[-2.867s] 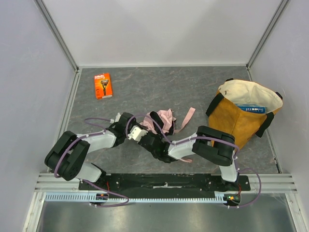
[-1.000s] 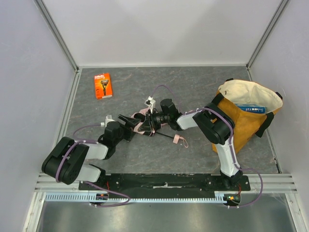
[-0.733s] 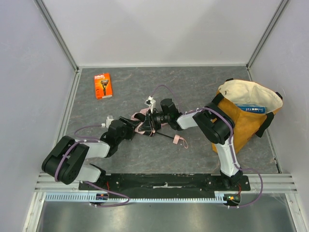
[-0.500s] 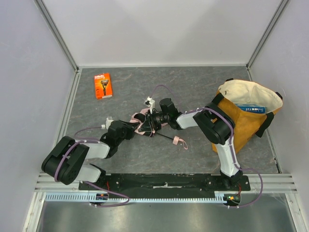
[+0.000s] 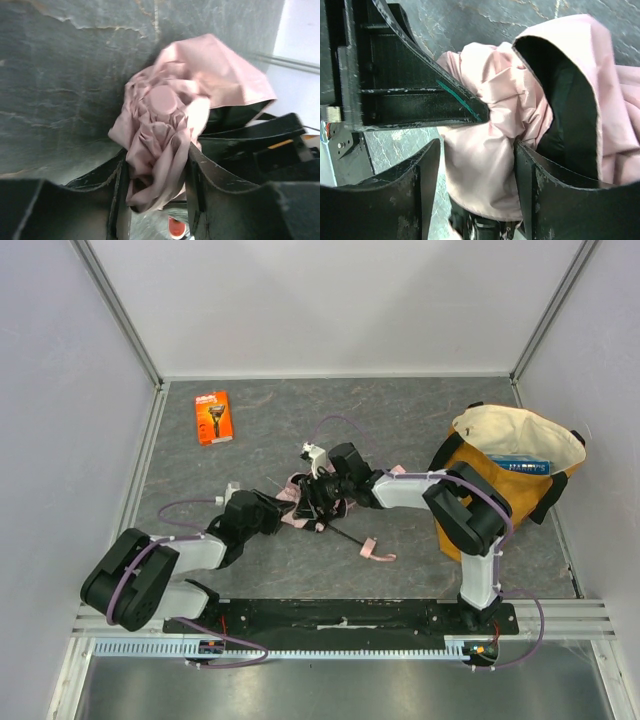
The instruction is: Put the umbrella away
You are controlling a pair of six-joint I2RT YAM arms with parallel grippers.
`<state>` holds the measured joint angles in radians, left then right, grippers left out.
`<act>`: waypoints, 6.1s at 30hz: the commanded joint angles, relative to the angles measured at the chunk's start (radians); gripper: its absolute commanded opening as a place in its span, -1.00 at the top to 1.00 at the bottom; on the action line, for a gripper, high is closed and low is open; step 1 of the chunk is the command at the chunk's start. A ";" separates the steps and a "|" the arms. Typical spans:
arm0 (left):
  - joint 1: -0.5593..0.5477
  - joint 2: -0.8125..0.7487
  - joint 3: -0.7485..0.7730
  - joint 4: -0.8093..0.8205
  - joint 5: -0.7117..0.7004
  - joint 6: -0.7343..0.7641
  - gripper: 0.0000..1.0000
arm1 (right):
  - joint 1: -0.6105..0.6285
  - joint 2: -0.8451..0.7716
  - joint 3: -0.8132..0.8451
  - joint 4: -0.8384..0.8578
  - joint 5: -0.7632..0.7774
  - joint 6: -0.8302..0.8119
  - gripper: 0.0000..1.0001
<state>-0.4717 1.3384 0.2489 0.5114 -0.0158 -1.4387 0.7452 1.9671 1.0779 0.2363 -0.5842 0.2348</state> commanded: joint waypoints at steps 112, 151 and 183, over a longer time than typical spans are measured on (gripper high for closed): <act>-0.036 0.202 0.244 -0.476 -0.388 -0.019 -0.04 | -0.056 0.280 0.053 -0.345 -0.123 -0.160 1.00; -0.085 0.157 0.265 -0.745 -0.263 -0.101 0.96 | 0.192 -0.459 -0.102 -0.296 0.589 0.669 -0.29; -0.088 0.176 0.274 -0.760 -0.263 -0.158 0.97 | 0.408 -0.418 -0.318 -0.045 0.588 0.738 1.00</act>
<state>-0.5591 1.4483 0.5713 -0.0456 -0.2295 -1.5814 1.1469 1.6073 0.9131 -0.1196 0.2386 0.9176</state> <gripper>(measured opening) 0.410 0.004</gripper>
